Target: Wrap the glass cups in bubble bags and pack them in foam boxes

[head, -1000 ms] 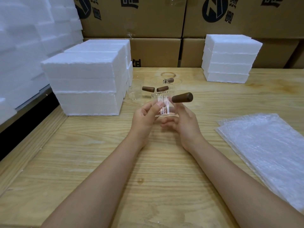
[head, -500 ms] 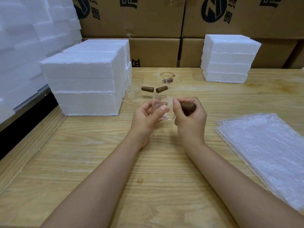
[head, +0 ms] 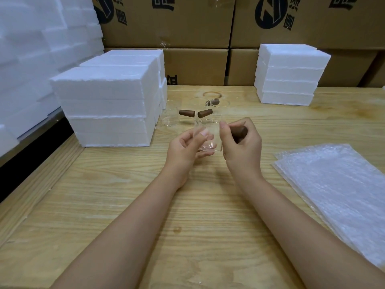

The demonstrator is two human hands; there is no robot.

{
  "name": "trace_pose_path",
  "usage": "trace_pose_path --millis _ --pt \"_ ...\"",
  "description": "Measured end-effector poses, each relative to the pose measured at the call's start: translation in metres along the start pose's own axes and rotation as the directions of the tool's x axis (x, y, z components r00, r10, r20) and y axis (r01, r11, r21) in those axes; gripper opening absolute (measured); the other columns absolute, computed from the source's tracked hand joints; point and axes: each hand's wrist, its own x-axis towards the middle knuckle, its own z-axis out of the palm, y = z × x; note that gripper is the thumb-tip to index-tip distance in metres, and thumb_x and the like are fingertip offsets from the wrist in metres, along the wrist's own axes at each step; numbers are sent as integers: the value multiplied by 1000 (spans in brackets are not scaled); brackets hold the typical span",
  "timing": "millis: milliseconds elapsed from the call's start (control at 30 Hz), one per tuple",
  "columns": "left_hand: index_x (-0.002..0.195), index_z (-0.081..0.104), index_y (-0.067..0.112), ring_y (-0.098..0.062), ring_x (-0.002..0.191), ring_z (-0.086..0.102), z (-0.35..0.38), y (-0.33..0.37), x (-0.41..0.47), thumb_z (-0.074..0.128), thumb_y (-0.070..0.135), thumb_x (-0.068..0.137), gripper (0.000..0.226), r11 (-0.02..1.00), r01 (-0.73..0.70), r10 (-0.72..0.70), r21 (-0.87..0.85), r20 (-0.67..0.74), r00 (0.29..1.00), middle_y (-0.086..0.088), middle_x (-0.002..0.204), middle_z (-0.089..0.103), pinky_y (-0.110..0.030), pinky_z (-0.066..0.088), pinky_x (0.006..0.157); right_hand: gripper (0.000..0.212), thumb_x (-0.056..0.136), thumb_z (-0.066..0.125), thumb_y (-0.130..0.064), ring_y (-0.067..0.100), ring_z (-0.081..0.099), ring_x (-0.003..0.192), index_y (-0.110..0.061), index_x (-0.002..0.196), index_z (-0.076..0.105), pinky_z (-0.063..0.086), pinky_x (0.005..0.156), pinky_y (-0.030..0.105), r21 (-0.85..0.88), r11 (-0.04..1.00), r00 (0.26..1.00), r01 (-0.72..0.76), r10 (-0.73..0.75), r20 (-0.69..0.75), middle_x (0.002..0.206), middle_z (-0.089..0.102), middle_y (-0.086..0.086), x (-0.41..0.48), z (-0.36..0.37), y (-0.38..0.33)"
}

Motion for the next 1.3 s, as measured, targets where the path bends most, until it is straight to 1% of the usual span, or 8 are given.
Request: trace_pose_path --millis 133,267,333,567,867,1000,1200,1300 --pt "100 66 7 -19 77 71 -5 4 3 72 33 76 36 992 100 -98 -72 36 995 -10 91 69 -28 58 64 19 91 60 -12 -11 59 63 -24 84 47 41 57 5 -78 988 983 133 -121 137 70 63 -28 -5 0 -5" --pt "111 64 3 -21 73 67 -8 6 5 56 41 73 54 981 186 -179 -64 93 979 -15 96 68 -29 57 60 12 91 60 -20 12 62 66 -25 91 49 50 59 33 -153 964 956 219 -180 233 73 62 -4 -7 -3 -3" --pt "113 63 3 -22 73 65 -8 6 5 53 43 74 57 977 200 -192 -80 95 977 -16 97 66 -31 56 63 16 91 57 -18 13 62 70 -27 101 48 53 61 37 -156 952 938 262 -214 273 82 60 -9 -8 -2 -2" --pt "99 64 8 -15 79 70 -13 3 7 58 41 75 41 978 182 -172 -106 97 980 -5 87 71 -28 57 69 19 92 57 -7 -9 59 86 -15 106 49 44 77 8 -203 944 955 259 -219 199 91 59 -16 -7 -2 7" --pt "104 63 8 -16 87 71 -13 4 5 60 30 78 33 952 160 -122 -261 154 980 -4 91 71 -26 58 75 18 90 60 -12 -9 61 84 -17 104 51 45 75 8 -188 953 968 237 -215 130 87 62 -20 -8 -1 4" --pt "122 56 4 -20 98 68 -11 7 5 58 31 80 50 932 213 -157 -293 201 967 -9 111 65 -28 56 81 20 89 62 -8 -7 62 79 -14 106 53 45 71 7 -217 940 962 263 -237 137 86 61 -21 -12 3 2" --pt "106 57 15 -13 89 67 -13 6 4 52 47 86 37 920 279 -179 -274 339 924 -9 106 61 -25 56 74 27 85 59 4 11 60 85 10 111 58 36 74 -3 -256 863 891 435 -371 261 83 71 9 -30 17 -4" --pt "106 59 17 -13 87 69 -16 5 4 45 48 85 40 921 307 -219 -240 334 917 -14 111 58 -25 57 72 27 86 58 2 1 57 80 8 113 59 37 74 -1 -222 896 907 383 -321 271 80 66 -3 -33 21 -7"
